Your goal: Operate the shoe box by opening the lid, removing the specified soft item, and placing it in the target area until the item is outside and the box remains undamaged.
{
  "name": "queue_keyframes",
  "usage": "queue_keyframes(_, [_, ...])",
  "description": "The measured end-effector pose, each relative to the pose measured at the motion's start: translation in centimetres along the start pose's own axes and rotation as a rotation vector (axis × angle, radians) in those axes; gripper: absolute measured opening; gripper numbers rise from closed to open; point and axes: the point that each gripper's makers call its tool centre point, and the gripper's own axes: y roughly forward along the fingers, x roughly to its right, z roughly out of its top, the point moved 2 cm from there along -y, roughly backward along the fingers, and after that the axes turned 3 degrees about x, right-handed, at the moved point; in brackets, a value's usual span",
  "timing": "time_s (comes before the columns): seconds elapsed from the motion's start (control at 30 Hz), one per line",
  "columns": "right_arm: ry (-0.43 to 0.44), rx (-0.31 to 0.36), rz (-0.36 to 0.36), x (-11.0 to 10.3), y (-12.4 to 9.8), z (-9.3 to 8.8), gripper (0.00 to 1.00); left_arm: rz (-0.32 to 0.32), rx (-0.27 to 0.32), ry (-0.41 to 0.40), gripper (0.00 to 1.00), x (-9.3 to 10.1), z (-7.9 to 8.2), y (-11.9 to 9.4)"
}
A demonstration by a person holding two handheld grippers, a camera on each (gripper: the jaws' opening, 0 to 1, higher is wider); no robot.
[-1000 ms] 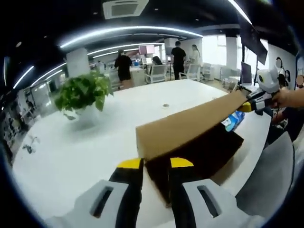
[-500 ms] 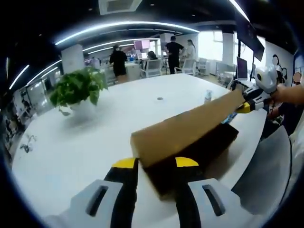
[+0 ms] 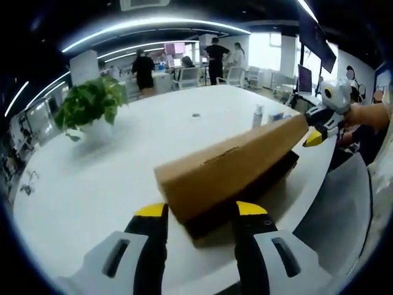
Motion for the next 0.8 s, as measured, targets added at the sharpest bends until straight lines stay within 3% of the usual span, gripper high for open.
queue_keyframes(0.6, [0.131, -0.037, 0.049, -0.8, 1.1, -2.1, 0.40, -0.035, -0.053, -0.071, 0.46, 0.7, -2.8, 0.8])
queue_keyframes(0.8, [0.118, -0.064, 0.046, -0.9, 1.6, -3.0, 0.41, -0.030, -0.067, -0.090, 0.44, 0.7, -3.6, 1.3])
